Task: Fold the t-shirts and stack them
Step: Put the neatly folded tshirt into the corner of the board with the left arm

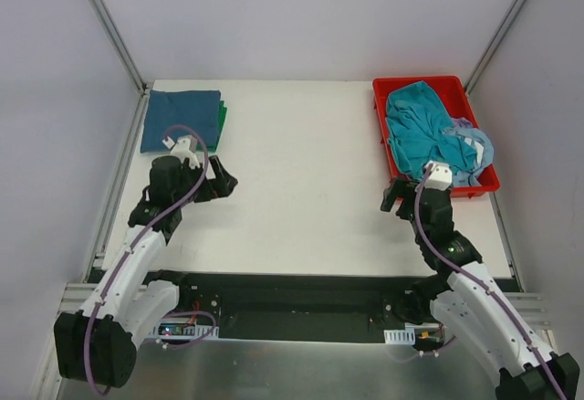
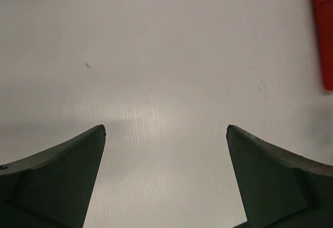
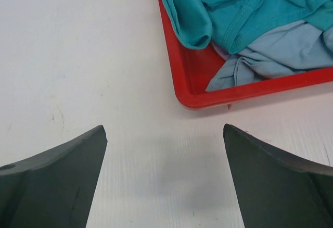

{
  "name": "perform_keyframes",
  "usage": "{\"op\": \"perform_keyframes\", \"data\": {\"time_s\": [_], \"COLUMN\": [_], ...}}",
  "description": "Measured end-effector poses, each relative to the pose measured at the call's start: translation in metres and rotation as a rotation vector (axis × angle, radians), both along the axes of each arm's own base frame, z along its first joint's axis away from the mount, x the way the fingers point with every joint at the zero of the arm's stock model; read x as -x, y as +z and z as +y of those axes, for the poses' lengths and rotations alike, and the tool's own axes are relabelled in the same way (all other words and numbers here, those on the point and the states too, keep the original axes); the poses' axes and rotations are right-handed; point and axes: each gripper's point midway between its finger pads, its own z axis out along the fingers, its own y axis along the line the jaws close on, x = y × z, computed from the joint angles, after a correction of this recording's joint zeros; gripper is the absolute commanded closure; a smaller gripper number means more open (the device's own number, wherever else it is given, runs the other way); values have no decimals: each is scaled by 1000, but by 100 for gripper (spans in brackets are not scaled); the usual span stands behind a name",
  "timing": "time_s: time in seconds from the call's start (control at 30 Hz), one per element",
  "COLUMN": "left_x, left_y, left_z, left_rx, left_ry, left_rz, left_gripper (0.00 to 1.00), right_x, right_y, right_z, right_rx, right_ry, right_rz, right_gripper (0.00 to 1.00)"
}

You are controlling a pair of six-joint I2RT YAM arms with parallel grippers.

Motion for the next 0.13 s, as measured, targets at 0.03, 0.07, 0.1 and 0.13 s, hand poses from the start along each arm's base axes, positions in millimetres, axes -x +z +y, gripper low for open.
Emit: {"op": "perform_keyframes", "data": {"time_s": [0.03,0.07,0.1,0.13], "left_x": [9,16,18,20], "left_y": [-16,-23,-23,-18], "left_z": [2,4,5,7], "left_rx": [-3,-3,-3,2], "left_ry": [8,15,25,39], "left_rz": [36,48,39,13], "left_gripper": [1,1,1,1], "right_x": [2,3,4,6], "right_y": [-4,-8,-12,-17], "right_z": [0,1,1,2], "right_rx": [0,0,1,2], "right_ry": [6,10,14,20], "right_rz": [5,12,18,27], "right_gripper": [4,4,4,4]}}
